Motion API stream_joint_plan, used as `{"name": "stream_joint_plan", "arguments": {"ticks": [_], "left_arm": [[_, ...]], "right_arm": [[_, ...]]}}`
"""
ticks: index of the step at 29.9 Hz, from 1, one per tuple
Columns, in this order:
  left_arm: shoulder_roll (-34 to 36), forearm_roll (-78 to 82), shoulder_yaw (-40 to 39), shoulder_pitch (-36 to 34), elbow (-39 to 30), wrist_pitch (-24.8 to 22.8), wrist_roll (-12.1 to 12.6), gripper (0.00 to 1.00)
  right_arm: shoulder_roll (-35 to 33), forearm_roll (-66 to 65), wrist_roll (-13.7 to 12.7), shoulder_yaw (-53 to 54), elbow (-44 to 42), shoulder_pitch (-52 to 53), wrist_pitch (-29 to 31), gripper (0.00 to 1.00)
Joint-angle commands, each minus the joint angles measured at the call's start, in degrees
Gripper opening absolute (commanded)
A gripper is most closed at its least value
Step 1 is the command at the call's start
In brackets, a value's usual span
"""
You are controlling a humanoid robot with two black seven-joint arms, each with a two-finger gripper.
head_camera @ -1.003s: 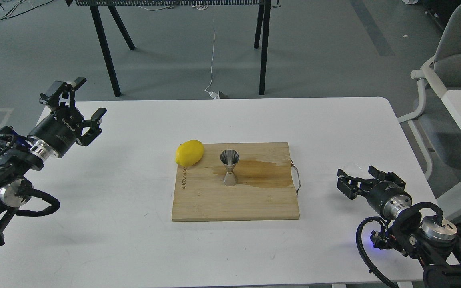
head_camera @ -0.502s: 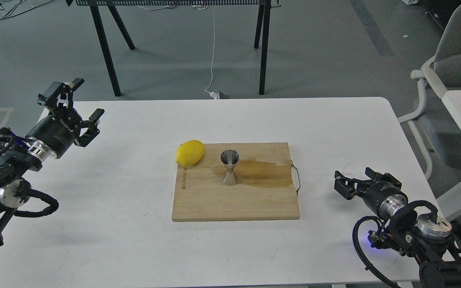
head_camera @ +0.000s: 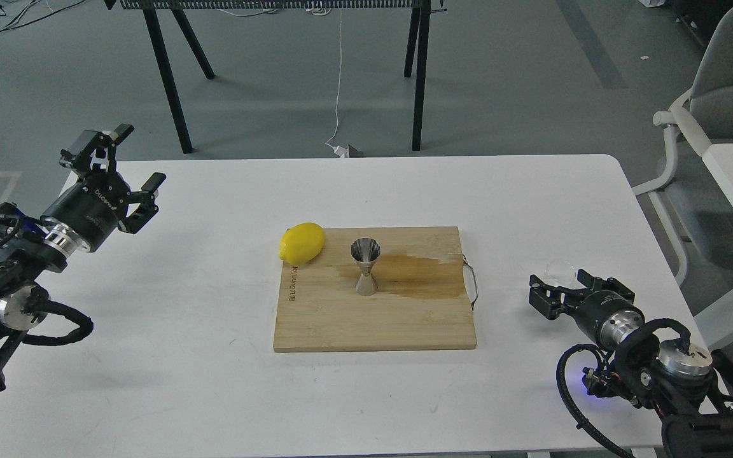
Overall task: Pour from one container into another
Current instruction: 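Close the right gripper around the small clear glass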
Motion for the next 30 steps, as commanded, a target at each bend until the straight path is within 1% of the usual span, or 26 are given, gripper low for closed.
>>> {"name": "stream_joint_plan", "arguments": {"ticks": [1, 17, 30], "left_arm": [[0.00, 0.00, 0.05, 0.00, 0.43, 0.00, 0.00, 0.99], [-0.09, 0.00, -0.04, 0.00, 0.61, 0.00, 0.00, 0.99], [-0.09, 0.00, -0.04, 0.00, 0.61, 0.00, 0.00, 0.99]], "right_arm": [[0.01, -0.52, -0.06, 0.01, -0.01, 0.00, 0.09, 0.91], [0.27, -0.61, 0.02, 0.01, -0.01, 0.09, 0.18, 0.78], [0.80, -1.49, -0.06, 0.01, -0.80, 0.35, 0.00, 0.75]]}}
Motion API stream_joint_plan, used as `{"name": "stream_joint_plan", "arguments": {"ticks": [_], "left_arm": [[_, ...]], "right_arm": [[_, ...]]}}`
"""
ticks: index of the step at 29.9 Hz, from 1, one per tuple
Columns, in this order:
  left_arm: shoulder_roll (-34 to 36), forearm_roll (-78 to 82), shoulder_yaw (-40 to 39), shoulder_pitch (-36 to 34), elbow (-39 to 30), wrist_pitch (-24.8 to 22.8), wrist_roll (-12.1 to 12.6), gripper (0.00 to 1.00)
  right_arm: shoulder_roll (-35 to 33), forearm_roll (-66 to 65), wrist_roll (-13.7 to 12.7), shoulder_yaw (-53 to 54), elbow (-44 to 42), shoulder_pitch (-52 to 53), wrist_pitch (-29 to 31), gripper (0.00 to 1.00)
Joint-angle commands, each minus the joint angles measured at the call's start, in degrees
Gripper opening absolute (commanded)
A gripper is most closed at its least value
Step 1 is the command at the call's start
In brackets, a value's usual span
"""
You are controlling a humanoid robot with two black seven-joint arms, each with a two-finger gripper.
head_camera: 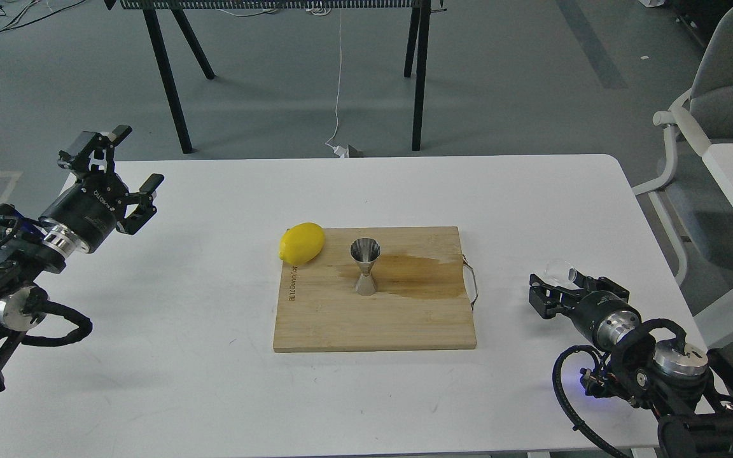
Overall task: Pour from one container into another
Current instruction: 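Close the right gripper around the small clear glass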
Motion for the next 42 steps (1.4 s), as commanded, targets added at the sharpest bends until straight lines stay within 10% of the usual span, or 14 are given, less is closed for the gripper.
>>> {"name": "stream_joint_plan", "arguments": {"ticks": [1, 42], "left_arm": [[0.00, 0.00, 0.00, 0.00, 0.00, 0.00, 0.00, 0.99], [0.00, 0.00, 0.00, 0.09, 0.61, 0.00, 0.00, 0.99]], "right_arm": [[0.04, -0.02, -0.02, 0.00, -0.20, 0.11, 0.08, 0.75], [0.13, -0.46, -0.28, 0.00, -0.11, 0.02, 0.87, 0.52]]}}
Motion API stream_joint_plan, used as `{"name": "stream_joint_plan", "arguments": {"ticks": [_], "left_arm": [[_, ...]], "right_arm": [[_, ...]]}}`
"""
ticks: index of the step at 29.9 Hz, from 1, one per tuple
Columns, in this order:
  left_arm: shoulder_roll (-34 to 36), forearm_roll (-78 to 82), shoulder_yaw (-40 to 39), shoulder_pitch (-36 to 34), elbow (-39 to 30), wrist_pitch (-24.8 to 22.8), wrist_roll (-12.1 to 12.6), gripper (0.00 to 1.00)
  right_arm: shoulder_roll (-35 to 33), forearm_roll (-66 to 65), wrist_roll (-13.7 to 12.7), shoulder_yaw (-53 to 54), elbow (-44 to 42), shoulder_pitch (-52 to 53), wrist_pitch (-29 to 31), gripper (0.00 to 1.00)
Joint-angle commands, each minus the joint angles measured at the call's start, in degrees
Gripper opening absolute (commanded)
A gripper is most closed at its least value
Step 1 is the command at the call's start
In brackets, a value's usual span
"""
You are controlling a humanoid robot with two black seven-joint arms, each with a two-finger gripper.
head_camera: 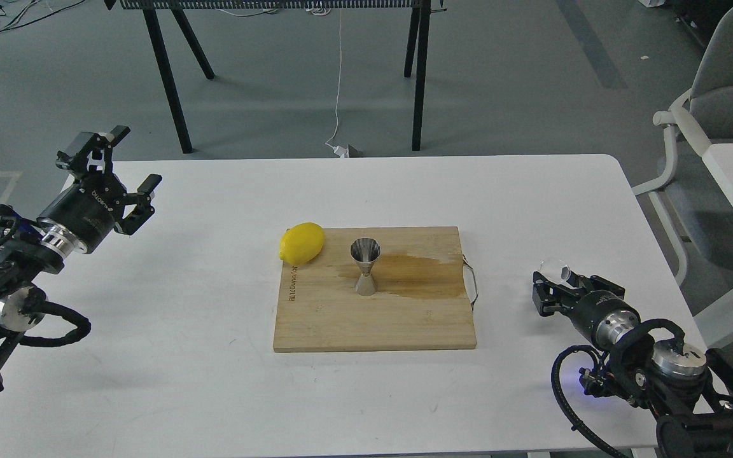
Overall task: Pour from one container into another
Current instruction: 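Close the right gripper around the small clear glass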
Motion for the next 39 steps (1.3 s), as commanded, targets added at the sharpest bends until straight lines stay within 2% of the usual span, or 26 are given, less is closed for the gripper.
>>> {"name": "stream_joint_plan", "arguments": {"ticks": [1, 5, 34, 39], "left_arm": [[-0.04, 0.00, 0.04, 0.00, 0.09, 0.00, 0.00, 0.99], [-0.04, 0.00, 0.04, 0.00, 0.09, 0.00, 0.00, 0.99], [-0.04, 0.00, 0.04, 0.00, 0.44, 0.00, 0.00, 0.99], [-0.04, 0.00, 0.04, 0.09, 0.44, 0.00, 0.00, 0.99]], "right_arm": [[0.01, 0.00, -0.07, 0.00, -0.04, 0.00, 0.05, 0.52], [0.01, 0.00, -0.16, 0.00, -0.04, 0.00, -0.03, 0.49], [0.27, -3.95, -0.33, -0.09, 1.27, -0.17, 0.05, 0.43], [0.27, -4.65, 0.11, -3.33, 2.41, 0.09, 0.05, 0.43]]}}
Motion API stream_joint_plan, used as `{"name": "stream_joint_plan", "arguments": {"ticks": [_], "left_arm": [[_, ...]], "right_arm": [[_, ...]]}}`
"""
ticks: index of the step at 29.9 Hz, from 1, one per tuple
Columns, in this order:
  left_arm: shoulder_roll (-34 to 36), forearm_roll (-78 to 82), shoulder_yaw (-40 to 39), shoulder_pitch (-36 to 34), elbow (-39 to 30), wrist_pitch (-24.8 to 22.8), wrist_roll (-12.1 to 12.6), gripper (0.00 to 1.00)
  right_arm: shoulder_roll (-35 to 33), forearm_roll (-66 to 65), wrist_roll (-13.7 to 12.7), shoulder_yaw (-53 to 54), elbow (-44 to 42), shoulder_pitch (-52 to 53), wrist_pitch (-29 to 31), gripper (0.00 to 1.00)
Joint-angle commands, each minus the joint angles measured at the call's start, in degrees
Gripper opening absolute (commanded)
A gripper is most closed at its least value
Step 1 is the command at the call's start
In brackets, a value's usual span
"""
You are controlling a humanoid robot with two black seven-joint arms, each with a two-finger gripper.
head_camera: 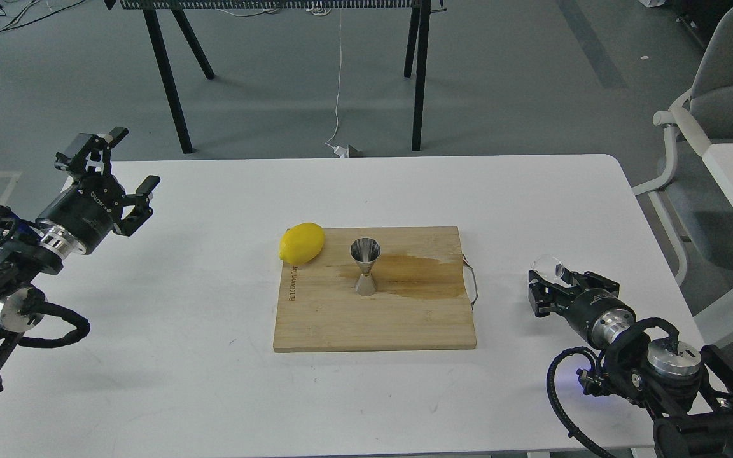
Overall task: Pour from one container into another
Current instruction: 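Close the right gripper around the small clear glass, then lift the glass with the right gripper and carry it over the jigger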
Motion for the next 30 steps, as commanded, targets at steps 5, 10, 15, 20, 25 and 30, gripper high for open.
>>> {"name": "stream_joint_plan", "arguments": {"ticks": [5, 10, 15, 20, 25, 30], "left_arm": [[-0.04, -0.09, 0.02, -0.01, 0.00, 0.00, 0.00, 0.99], [-0.57, -0.09, -0.07, -0.01, 0.00, 0.00, 0.00, 0.99], [-0.66, -0.09, -0.07, -0.01, 0.00, 0.00, 0.00, 0.99], [-0.66, -0.09, -0.07, 0.08, 0.00, 0.00, 0.00, 0.99], [-0.66, -0.09, -0.07, 0.08, 0.00, 0.00, 0.00, 0.99], [-0.66, -0.09, -0.07, 0.16, 0.00, 0.00, 0.00, 0.99]], "right_arm": [[-0.01, -0.39, 0.36, -2.29, 1.88, 0.33, 0.09, 0.43], [-0.01, -2.68, 0.36, -2.38, 2.93, 0.33, 0.00, 0.42], [-0.01, -3.38, 0.36, -2.38, 3.90, 0.33, 0.00, 0.42], [0.08, -6.02, 0.44, -2.38, 4.25, 0.33, 0.00, 0.42], [0.08, -7.51, 0.44, -2.46, 4.69, 0.33, 0.00, 0.42], [0.26, -8.66, 0.36, -2.55, 5.57, 0.86, 0.00, 0.41]]}}
